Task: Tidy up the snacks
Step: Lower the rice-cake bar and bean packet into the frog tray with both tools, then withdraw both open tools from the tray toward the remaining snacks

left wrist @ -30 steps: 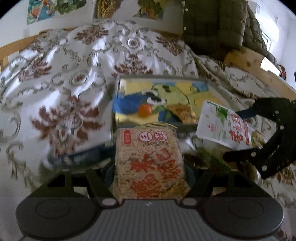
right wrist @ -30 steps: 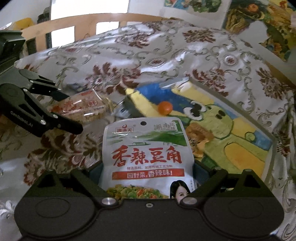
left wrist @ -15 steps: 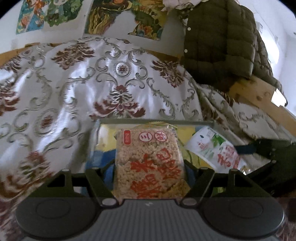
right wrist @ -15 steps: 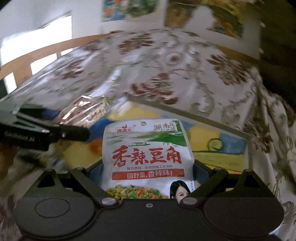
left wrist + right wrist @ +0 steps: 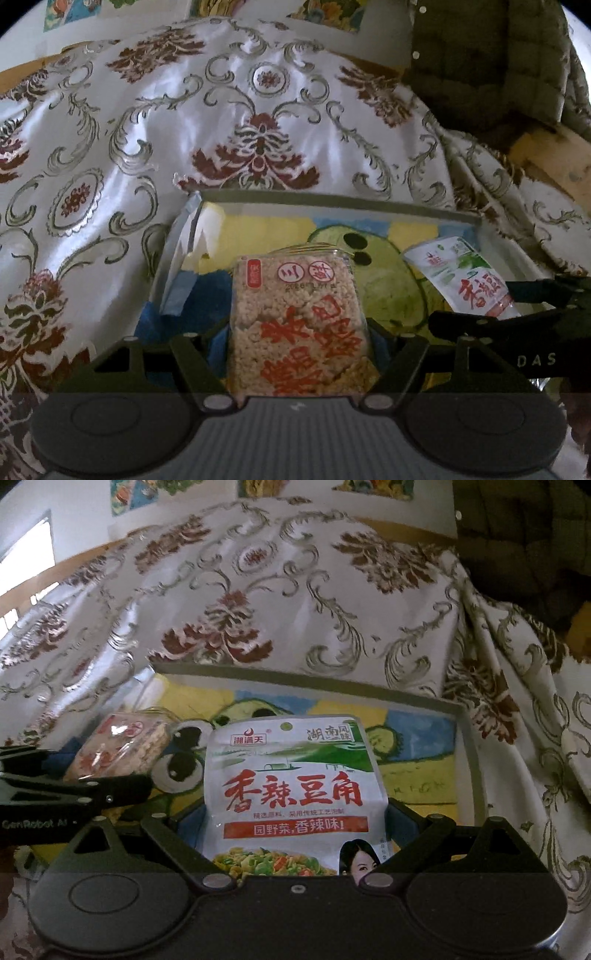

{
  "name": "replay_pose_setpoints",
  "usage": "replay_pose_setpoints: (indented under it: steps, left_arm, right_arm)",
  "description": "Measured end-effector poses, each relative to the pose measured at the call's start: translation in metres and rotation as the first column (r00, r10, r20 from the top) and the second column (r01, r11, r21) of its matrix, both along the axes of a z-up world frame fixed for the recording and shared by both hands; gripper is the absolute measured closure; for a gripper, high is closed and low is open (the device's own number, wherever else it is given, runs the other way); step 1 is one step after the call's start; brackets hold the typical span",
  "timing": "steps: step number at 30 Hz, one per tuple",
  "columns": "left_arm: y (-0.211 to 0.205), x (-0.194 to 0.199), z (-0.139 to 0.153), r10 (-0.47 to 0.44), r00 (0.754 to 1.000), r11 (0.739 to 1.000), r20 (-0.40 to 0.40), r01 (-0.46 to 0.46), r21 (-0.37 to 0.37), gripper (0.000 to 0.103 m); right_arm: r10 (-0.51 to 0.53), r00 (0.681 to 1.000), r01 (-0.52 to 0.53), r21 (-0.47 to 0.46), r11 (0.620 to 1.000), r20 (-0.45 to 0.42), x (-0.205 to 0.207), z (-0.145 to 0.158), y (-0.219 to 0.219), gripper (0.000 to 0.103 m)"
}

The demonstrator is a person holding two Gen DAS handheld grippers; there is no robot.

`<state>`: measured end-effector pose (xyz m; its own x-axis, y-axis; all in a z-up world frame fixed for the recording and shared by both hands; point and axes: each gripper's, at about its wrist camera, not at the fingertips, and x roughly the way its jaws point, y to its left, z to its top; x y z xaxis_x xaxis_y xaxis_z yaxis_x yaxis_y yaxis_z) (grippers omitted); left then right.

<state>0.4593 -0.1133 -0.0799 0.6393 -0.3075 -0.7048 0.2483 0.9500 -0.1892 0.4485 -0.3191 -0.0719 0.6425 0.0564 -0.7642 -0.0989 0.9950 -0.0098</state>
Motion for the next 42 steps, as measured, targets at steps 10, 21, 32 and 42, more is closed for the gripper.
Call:
replay_pose_setpoints:
  steps: [10,21,32,42]
  left_arm:
    - [-0.005,0.004,-0.003,0.002,1.000,0.998,-0.028,0.000,0.057,0.026]
    - [0.006,-0.013,0.017,0.019,1.000,1.000,0.017,-0.019,-0.004,0.011]
    - [0.033,-0.066,0.077,0.108,0.982,0.993,0.155,-0.099,-0.066,0.000]
    - [0.069,-0.175,0.118,0.182,0.931,0.983,0.317,-0.163,-0.086,0.000]
  right_arm:
    - [-0.038,0.998,0.037,-0.014,0.999,-0.052,0.008,-0.015,-0.004,0.006]
    - [-0.055,0.998,0.056,0.018,0.998,-0.037,-0.010,-0.004,-0.018,0.004]
    - [-0.127,0.984,0.111,0.129,0.985,0.124,-0.068,0.061,-0.013,0.001]
    - [-0.127,0.950,0.092,0.134,0.987,0.286,-0.190,0.120,0.012,0.001]
